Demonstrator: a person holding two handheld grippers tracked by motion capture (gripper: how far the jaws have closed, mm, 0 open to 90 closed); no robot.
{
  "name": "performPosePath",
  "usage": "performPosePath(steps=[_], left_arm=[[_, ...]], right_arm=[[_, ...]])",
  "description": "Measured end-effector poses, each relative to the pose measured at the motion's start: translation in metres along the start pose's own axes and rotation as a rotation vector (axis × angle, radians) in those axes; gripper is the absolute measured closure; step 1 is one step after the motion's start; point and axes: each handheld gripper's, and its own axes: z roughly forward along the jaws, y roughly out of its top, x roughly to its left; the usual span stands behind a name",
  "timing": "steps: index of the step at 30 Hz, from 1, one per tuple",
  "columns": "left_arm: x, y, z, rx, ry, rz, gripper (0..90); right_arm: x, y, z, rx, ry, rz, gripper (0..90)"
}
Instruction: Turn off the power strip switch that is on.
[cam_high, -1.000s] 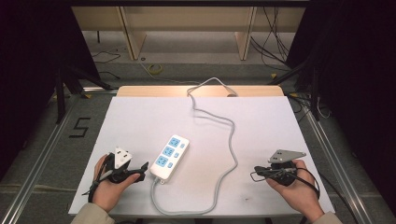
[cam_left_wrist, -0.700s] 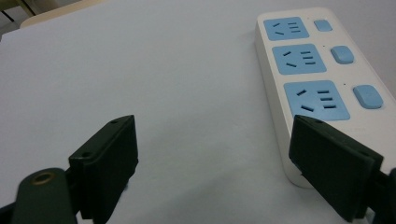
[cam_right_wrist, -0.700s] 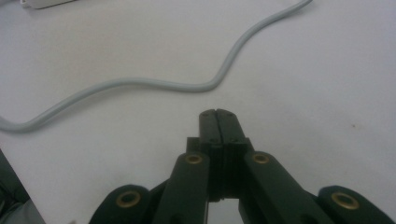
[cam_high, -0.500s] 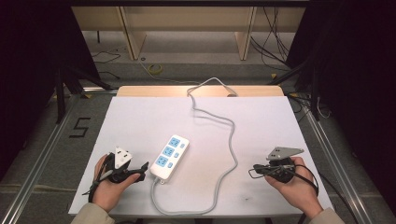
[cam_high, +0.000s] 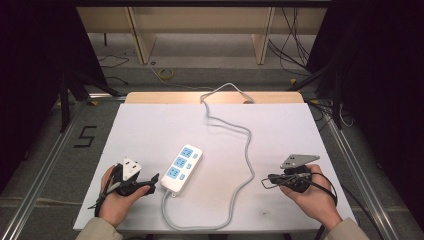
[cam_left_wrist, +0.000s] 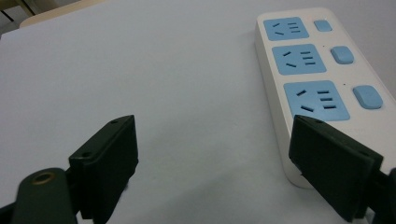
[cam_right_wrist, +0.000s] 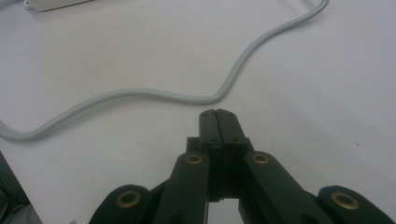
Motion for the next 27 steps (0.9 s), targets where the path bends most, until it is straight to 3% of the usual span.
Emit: performPosePath(steps=[27], left_arm=[[-0.001, 0.001, 0.001, -0.003, -0.001, 0.001, 15.5]], right_arm=[[0.005, 0.025, 0.004, 0.020, 0.018, -0.035, 90.0]])
